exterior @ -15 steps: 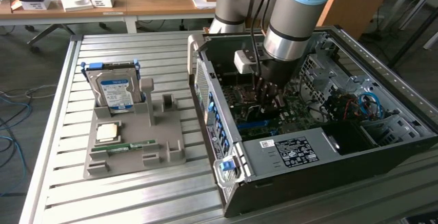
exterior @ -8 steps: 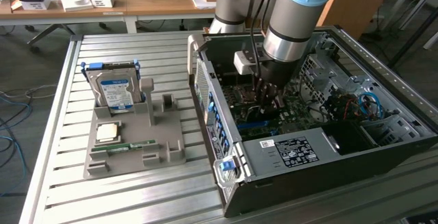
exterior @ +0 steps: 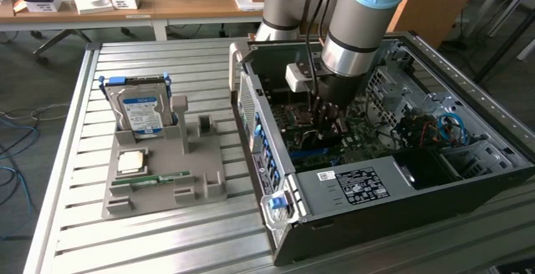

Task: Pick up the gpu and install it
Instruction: 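Insert the gpu into the slot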

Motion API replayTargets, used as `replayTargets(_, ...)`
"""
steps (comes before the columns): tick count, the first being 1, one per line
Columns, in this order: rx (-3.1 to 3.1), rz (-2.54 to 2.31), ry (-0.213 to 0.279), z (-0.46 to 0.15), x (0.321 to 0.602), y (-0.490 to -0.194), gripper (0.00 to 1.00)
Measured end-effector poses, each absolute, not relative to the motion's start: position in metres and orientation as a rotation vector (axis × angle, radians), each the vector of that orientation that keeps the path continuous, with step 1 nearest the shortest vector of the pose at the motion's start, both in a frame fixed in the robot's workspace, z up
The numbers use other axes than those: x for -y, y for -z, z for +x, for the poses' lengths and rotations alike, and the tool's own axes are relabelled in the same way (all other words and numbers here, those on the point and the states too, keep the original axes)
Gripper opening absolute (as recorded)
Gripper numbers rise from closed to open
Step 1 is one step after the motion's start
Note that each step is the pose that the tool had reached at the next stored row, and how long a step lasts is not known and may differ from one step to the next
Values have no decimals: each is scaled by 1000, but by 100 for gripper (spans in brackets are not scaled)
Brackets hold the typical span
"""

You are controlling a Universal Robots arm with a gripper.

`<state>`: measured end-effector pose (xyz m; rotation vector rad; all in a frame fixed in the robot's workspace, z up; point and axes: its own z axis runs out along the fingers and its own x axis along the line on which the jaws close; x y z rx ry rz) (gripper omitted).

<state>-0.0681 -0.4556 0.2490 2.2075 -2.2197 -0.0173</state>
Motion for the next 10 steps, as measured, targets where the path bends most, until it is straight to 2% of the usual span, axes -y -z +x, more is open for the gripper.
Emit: replayTargets(10, 2219, 2208, 17, -68, 456, -247, 27)
